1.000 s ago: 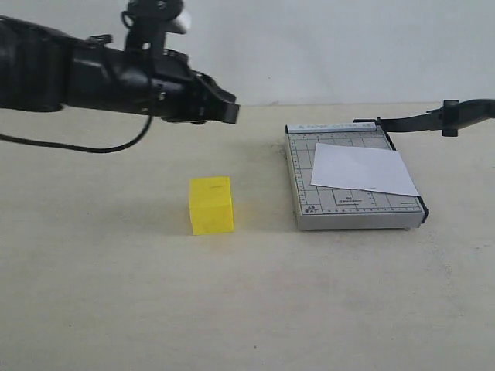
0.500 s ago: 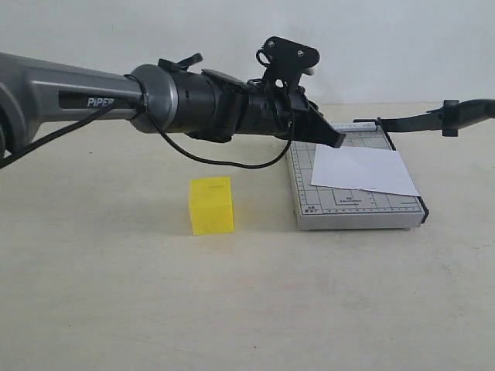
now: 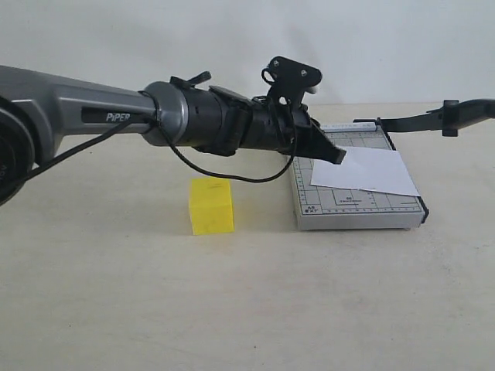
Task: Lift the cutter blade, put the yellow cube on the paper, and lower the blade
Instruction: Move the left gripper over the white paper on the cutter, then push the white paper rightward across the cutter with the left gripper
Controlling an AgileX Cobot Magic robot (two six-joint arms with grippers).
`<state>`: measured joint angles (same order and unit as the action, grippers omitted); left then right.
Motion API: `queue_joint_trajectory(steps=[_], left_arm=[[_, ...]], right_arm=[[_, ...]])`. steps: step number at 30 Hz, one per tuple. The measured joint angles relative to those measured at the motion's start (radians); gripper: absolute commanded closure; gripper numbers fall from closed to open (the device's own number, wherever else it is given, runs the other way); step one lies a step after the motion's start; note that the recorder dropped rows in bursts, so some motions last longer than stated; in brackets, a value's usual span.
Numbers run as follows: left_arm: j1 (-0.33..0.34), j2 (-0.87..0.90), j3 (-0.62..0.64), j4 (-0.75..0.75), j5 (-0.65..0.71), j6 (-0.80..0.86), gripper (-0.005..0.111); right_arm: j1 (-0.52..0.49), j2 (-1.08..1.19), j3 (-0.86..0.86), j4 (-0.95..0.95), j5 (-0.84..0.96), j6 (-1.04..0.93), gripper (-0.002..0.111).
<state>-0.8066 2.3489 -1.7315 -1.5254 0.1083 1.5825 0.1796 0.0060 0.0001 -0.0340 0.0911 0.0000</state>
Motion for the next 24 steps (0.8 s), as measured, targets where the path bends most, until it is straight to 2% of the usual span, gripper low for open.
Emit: queue_joint_trajectory(steps=[9, 24], left_arm=[[0.000, 0.069, -0.002, 0.000, 0.014, 0.000, 0.102], [-0.037, 0.099, -0.082, 0.000, 0.031, 0.000, 0.102]], right_arm=[[0.000, 0.000, 0.000, 0.000, 0.000, 0.000, 0.108], [0.000, 0.000, 0.000, 0.000, 0.000, 0.000, 0.108]])
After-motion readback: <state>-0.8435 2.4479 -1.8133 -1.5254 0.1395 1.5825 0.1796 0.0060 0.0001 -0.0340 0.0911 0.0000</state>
